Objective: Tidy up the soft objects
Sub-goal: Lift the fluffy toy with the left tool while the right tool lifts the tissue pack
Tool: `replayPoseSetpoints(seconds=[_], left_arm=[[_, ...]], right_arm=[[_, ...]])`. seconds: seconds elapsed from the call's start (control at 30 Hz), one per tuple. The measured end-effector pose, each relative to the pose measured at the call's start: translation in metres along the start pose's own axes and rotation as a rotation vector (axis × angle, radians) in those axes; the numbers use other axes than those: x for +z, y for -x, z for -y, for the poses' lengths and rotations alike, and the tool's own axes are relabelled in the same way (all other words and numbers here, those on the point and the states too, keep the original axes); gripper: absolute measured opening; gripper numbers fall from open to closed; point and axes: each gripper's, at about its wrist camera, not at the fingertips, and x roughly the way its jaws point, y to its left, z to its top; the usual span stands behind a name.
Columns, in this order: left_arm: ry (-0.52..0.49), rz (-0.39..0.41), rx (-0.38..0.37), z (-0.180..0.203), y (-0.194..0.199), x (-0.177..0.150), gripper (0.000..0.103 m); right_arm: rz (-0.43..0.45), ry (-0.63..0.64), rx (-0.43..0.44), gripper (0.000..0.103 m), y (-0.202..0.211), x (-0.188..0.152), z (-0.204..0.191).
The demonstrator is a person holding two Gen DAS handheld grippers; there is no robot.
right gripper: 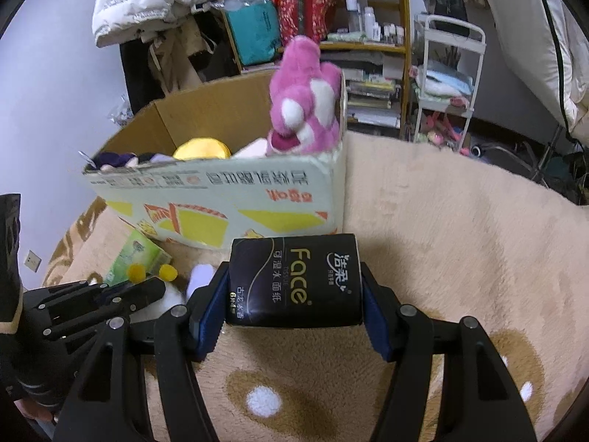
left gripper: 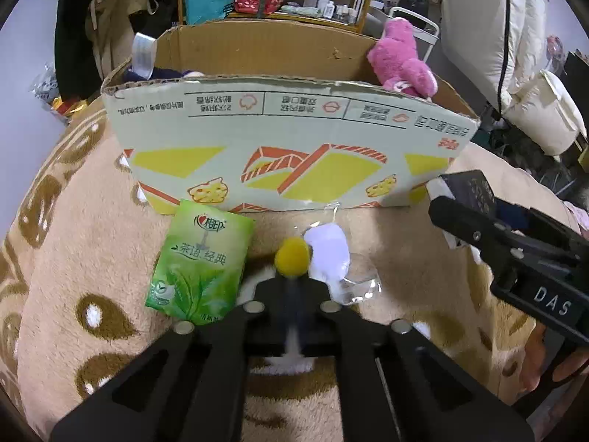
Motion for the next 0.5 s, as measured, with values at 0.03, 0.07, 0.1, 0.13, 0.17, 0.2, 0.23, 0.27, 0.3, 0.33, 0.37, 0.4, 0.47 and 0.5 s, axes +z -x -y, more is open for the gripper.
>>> replayPoseSetpoints(seconds=[0.03, 0.07, 0.1, 0.13, 0.17, 0.2, 0.23, 0.27, 0.3, 0.33, 0.37, 0.4, 0.47, 0.5], left_arm=[[-0.007, 0.004, 0.001, -0.001, 0.002, 0.000, 0.002], [-0.015, 0.014, 0.010, 0.000, 0.005, 0.000, 0.002], [-0.018, 0.020, 0.011, -0.001, 0.007, -0.001, 0.002], [-0.020, 0.026, 0.008, 0.001, 0.009, 0.000, 0.002], [-0.022, 0.032, 0.008, 0.001, 0.011, 0.001, 0.002], [-0.023, 0.042, 0.011, 0.001, 0.012, 0.004, 0.002], [-0.025, 0.053, 0.014, 0.002, 0.016, 0.003, 0.002], [-0.024, 0.072, 0.022, 0.001, 0.022, 0.004, 0.002], [-0.025, 0.088, 0.027, 0.001, 0.025, 0.004, 0.002], [-0.028, 0.108, 0.035, 0.001, 0.031, 0.004, 0.002], [-0.035, 0.139, 0.050, 0.002, 0.040, 0.005, 0.002], [-0.040, 0.161, 0.057, 0.002, 0.047, 0.005, 0.002], [-0.050, 0.213, 0.072, 0.004, 0.062, 0.002, 0.002], [-0.054, 0.239, 0.077, 0.004, 0.070, 0.003, 0.002]], right_arm=[[0.002, 0.001, 0.000, 0.068, 0.001, 0.000, -0.001], [0.004, 0.002, 0.000, 0.068, 0.003, 0.000, -0.001], [0.005, 0.004, -0.001, 0.068, 0.004, 0.000, -0.002], [0.007, 0.007, -0.001, 0.068, 0.005, -0.001, -0.002], [0.013, 0.012, -0.003, 0.068, 0.007, -0.001, -0.003], [0.019, 0.015, -0.004, 0.068, 0.009, -0.001, -0.003], [0.030, 0.017, -0.004, 0.068, 0.012, -0.001, -0.003], [0.043, 0.019, -0.002, 0.068, 0.016, 0.000, -0.004], [0.058, 0.020, 0.004, 0.068, 0.020, 0.001, -0.004], [0.074, 0.022, 0.008, 0.068, 0.024, 0.003, -0.005], [0.095, 0.026, 0.011, 0.068, 0.029, 0.004, -0.006], [0.112, 0.029, 0.014, 0.068, 0.034, 0.005, -0.008], [0.148, 0.039, 0.020, 0.068, 0.042, 0.008, -0.010], [0.161, 0.043, 0.023, 0.068, 0.045, 0.009, -0.011]])
